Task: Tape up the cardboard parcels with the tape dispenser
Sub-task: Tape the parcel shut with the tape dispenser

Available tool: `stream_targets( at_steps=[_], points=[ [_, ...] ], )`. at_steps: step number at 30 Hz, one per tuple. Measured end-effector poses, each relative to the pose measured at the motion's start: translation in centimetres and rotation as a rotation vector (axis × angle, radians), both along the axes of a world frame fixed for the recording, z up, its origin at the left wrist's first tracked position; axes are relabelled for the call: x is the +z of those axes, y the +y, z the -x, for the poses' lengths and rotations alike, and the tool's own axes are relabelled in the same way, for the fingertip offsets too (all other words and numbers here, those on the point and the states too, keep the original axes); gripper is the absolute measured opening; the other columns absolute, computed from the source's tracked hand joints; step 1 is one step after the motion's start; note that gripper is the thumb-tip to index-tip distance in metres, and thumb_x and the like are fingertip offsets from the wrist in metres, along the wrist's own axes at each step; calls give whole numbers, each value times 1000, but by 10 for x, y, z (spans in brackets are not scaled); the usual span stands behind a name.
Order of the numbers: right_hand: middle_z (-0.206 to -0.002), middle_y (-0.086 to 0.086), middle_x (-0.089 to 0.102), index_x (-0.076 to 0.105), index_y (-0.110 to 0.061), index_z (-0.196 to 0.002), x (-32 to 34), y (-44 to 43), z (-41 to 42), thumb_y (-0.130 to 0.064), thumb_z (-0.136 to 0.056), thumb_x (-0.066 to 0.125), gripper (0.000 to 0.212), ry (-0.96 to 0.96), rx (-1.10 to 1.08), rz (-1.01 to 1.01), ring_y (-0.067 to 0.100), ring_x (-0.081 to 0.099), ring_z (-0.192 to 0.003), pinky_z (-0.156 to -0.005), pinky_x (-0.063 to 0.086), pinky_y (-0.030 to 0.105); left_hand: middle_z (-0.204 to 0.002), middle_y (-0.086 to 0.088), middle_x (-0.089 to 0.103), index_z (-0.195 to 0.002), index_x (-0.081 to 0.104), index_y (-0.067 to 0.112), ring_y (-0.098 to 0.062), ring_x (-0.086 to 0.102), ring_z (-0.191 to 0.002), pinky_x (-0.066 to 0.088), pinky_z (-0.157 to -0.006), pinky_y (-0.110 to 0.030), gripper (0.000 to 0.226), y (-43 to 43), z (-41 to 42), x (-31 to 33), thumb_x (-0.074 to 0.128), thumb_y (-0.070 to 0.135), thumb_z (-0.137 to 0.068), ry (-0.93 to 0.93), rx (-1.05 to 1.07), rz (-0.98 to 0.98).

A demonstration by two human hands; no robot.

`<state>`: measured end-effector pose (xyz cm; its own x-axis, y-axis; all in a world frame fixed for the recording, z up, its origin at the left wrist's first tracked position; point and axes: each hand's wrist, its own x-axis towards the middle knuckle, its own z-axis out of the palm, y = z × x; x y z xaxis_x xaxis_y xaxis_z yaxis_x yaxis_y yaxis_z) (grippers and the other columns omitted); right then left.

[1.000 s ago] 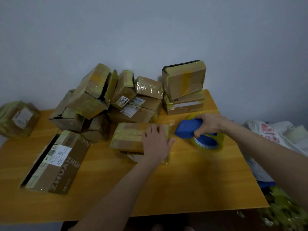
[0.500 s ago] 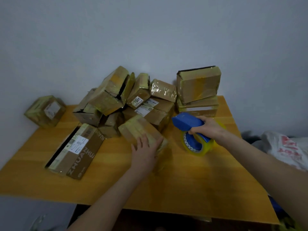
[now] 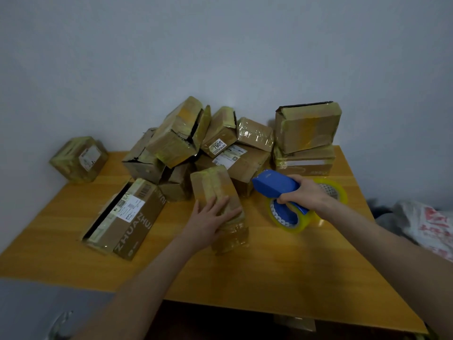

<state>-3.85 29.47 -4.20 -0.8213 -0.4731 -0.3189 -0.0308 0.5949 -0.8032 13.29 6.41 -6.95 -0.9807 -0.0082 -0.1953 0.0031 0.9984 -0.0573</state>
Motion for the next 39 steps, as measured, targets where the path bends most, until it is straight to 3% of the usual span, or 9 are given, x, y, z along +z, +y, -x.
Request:
stream_targets(
  at_steps=[4, 7, 9, 14, 19, 23, 27, 33, 39],
  points=[
    [-113, 0, 59, 48, -25, -135, 2, -10, -11, -22, -67, 82, 76, -11, 28, 41, 15, 61, -94, -67, 50, 25, -153, -9, -32, -146, -14, 47, -35, -19, -143, 0, -112, -61, 111, 3, 4, 0, 71, 53, -74, 33, 344, -104],
    [-112, 0, 60, 49, -25, -134, 3, -14, -18, -20, -67, 82, 75, -17, 13, 50, 14, 61, -93, -65, 49, 23, -152, -12, -33, -147, -1, 49, -40, 20, -141, 31, -112, -48, 105, -6, -1, 3, 75, 45, -74, -76, 437, -310],
    [-114, 2, 59, 49, -24, -135, 3, -15, -20, -19, -66, 82, 76, -15, -9, 44, 17, 61, -96, -69, 49, 25, -153, -5, -33, -146, 1, 53, -36, 32, -136, 38, -109, -43, 103, -14, -10, 3, 75, 40, -76, -115, 340, -367],
    [-115, 2, 59, 49, -22, -135, 3, -16, -26, -18, -65, 82, 77, -10, -52, 19, 17, 60, -98, -74, 51, 28, -156, 10, -23, -147, 11, 50, -23, 14, -144, 28, -115, -45, 91, -23, -22, 1, 71, 33, -81, -106, 27, -429],
    [-104, -4, 60, 54, -23, -128, 10, -3, -29, -17, -66, 82, 68, 11, -121, -9, 11, 59, -89, -65, 48, 24, -159, 5, -15, -149, 19, 38, -16, 11, -146, 18, -118, -45, 83, 4, -25, -9, 69, 29, -83, -17, -38, -531],
    [-100, -4, 60, 60, -23, -116, 22, 22, -24, -14, -67, 80, 53, -26, -189, -40, 14, 60, -87, -66, 50, 28, -160, 6, -8, -149, 22, 35, -14, 13, -146, 26, -115, -52, 80, 25, -20, -16, 70, 25, -84, -5, -80, -642],
    [-96, -4, 58, 57, -20, -117, 30, 47, -19, -13, -69, 80, 54, 17, -304, -38, 14, 58, -83, -62, 46, 27, -160, 6, -2, -149, 21, 34, -17, 13, -146, 18, -116, -52, 78, 48, 9, -9, 67, 29, -86, 28, -126, -580],
    [-105, -3, 58, 52, -25, -127, 14, 43, -20, -17, -68, 82, 66, 44, -356, 56, 12, 57, -87, -65, 46, 26, -161, -2, 2, -150, 20, 29, -22, 15, -146, 26, -114, -42, 76, 57, 40, -8, 64, 27, -89, 135, -27, -502],
    [-118, 2, 55, 47, -24, -136, 9, 41, -4, -21, -67, 82, 78, 67, -329, -8, 22, 56, -103, -79, 50, 34, -160, -7, 3, -151, 17, 27, -27, 19, -145, 34, -112, -40, 73, 65, 57, -6, 60, 25, -92, 149, 8, -384]
  ],
)
